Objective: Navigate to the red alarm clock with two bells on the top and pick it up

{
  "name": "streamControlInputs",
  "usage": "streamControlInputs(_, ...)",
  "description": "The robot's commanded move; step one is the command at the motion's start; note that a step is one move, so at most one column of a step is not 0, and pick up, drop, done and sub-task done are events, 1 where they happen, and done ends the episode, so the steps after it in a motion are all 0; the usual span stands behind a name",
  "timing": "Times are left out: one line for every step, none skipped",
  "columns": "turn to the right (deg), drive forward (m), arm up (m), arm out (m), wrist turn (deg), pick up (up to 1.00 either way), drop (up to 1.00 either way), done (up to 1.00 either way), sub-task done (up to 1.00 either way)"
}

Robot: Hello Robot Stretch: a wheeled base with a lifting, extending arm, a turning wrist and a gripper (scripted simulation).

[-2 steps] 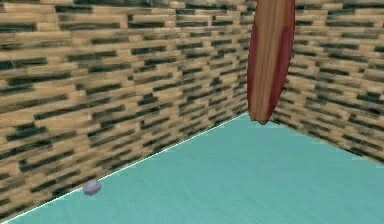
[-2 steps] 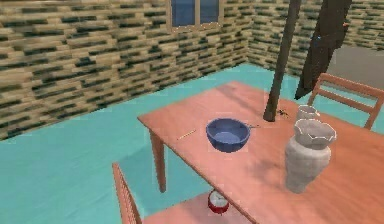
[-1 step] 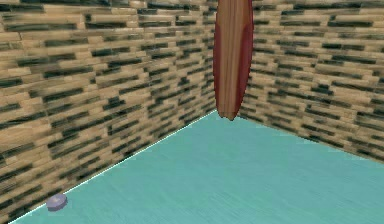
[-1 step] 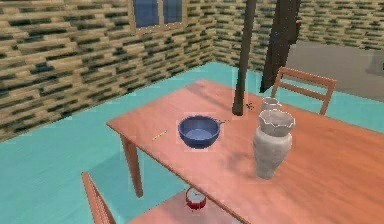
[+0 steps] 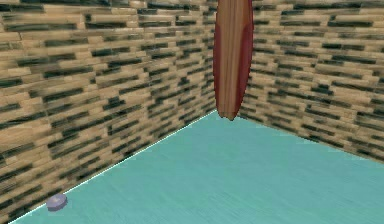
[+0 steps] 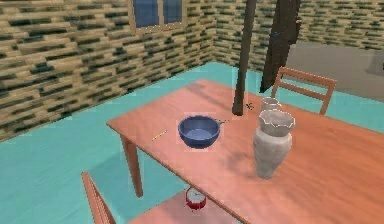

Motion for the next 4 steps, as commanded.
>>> streamControlInputs(0.0,0.0,0.08,0.0,0.0,0.0,0.0,0.0,0.0)
streamControlInputs(0.0,0.0,0.0,0.36,0.0,0.0,0.0,0.0,0.0)
streamControlInputs(0.0,0.0,0.0,0.0,45.0,0.0,0.0,0.0,0.0)
streamControlInputs(0.0,0.0,0.0,0.0,45.0,0.0,0.0,0.0,0.0)
